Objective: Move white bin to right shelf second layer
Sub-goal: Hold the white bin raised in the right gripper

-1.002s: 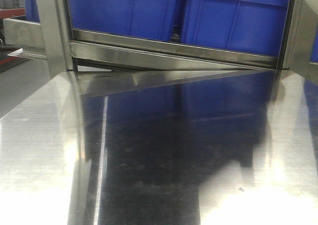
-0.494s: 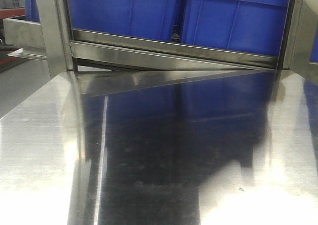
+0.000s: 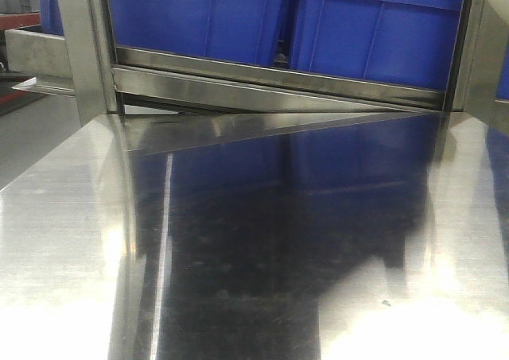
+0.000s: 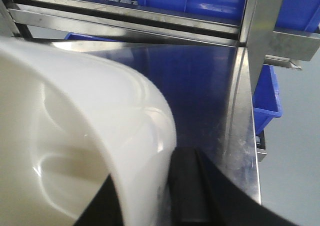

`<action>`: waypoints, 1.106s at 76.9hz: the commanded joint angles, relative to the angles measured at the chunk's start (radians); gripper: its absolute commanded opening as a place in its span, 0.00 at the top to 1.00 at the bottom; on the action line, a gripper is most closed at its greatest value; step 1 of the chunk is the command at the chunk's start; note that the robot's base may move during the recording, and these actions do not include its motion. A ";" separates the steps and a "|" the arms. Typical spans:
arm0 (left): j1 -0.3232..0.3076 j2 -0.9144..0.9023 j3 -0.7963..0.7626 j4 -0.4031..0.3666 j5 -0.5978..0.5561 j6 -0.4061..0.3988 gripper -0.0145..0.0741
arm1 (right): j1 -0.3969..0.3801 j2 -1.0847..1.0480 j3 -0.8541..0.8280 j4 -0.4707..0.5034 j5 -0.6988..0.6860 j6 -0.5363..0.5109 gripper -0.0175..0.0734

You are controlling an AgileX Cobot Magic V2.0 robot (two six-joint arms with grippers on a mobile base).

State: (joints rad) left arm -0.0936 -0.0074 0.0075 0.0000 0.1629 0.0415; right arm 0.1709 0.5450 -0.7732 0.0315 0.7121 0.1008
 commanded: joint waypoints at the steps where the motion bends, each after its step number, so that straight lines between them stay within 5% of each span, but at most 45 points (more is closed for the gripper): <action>1: -0.005 -0.014 0.037 0.000 -0.085 -0.003 0.74 | -0.006 0.000 -0.031 0.003 -0.096 -0.006 0.75; 85: -0.005 -0.014 0.037 0.000 -0.085 -0.003 0.74 | -0.006 0.000 -0.031 0.003 -0.095 -0.006 0.75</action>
State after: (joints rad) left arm -0.0936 -0.0074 0.0075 0.0000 0.1629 0.0415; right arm 0.1709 0.5450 -0.7732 0.0315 0.7121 0.1008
